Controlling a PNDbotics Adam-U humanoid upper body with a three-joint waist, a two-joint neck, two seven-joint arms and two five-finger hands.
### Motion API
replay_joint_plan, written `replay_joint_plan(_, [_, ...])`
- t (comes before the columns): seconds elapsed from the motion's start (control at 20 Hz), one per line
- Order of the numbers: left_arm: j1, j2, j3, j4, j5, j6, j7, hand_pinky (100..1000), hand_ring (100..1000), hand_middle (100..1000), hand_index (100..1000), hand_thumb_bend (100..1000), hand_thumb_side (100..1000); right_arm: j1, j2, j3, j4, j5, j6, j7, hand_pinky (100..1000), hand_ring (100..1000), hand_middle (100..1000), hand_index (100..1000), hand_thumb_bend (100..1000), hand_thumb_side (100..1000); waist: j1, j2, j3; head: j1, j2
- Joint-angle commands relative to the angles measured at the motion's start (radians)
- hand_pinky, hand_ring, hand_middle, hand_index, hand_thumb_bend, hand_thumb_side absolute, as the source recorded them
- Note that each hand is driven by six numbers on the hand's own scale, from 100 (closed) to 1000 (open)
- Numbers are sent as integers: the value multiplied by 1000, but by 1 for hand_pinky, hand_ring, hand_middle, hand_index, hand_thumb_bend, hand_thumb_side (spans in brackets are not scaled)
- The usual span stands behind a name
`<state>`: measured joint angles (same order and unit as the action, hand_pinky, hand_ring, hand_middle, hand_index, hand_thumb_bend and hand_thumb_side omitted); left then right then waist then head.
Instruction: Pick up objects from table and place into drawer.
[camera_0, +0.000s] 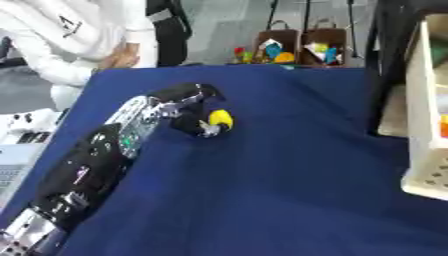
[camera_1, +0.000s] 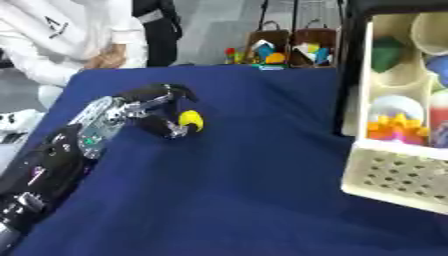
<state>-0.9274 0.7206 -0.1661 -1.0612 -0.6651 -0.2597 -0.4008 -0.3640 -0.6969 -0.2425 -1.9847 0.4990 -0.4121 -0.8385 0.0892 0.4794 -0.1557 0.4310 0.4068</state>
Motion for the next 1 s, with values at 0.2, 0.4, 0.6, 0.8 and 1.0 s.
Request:
replay_joint_plan(0.2, [10, -3, -11, 27, -9, -1, -36, 534, 641, 832, 873, 382, 641, -6, -15, -22, -15, -15, -75, -69, 582, 615, 610, 764, 100, 1000, -7, -10, -1, 4, -5])
replay_joint_plan(0.4, [10, -3, -11, 25, -7, 0, -40, 534, 641, 832, 873, 382, 641, -5, -15, -23, -15, -16, -75, -69, 582, 615, 610, 764, 100, 1000, -7, -10, -1, 4, -5])
replay_joint_plan(0.6, [18, -3, -39, 56, -38, 10, -73, 477, 592, 668, 863, 362, 623, -8, -12, -26, -15, -23, -79, -69, 583, 617, 611, 761, 100, 1000, -5, -12, 3, 2, -1])
replay_joint_plan(0.8, [13, -6, -26, 46, -51, 13, -133, 443, 543, 618, 850, 335, 618, -3, -11, -30, -15, -26, -80, -69, 583, 617, 611, 759, 100, 1000, -7, -16, 6, 0, 4])
replay_joint_plan(1.0, [16, 0, -22, 20, -32, 18, -144, 393, 496, 575, 809, 326, 602, 2, -10, -33, -15, -29, -81, -69, 584, 617, 611, 758, 100, 1000, -9, -22, 11, -8, 11])
